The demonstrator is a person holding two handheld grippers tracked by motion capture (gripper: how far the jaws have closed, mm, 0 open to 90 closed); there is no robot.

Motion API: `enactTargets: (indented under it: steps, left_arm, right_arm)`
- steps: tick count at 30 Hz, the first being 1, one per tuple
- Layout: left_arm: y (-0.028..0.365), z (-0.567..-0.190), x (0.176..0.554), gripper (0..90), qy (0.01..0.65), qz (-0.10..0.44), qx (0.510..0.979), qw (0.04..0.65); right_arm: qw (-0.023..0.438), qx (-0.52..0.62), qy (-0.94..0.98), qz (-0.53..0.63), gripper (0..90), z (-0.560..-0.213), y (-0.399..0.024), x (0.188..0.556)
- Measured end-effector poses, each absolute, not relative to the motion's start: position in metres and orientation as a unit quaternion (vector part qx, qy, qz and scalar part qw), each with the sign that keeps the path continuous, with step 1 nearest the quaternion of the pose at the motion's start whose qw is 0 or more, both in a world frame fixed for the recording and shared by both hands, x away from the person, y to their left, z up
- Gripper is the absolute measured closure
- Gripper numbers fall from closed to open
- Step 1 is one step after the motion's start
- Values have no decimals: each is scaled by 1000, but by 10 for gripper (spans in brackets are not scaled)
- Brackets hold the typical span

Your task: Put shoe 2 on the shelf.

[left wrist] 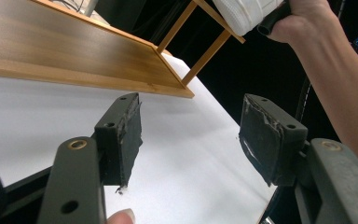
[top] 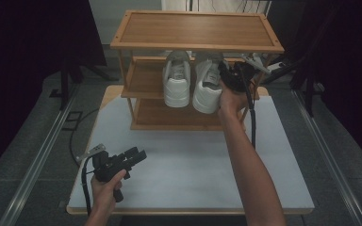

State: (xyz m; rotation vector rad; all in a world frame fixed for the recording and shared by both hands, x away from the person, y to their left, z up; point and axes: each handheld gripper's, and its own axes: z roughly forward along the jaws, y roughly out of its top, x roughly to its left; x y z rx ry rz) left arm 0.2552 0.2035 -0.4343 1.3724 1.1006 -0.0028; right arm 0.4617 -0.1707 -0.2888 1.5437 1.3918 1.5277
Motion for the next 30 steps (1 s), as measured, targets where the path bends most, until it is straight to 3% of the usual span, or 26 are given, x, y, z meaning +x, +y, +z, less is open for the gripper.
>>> enactTargets:
  steps: [11,19,30]
  left_arm:
    - [205,-436,256,383,485,-3,600,636]
    - [203,-437,256,383,484,-4,603,634]
    - [203,-437,256,383,485,-3,603,633]
  right_arm:
    - [277,576,513,573,780,-289,-167,473]
    - [249,562,534,581,594,-291,-163,480]
    - [219,564,521,602,520,-289,-166,478]
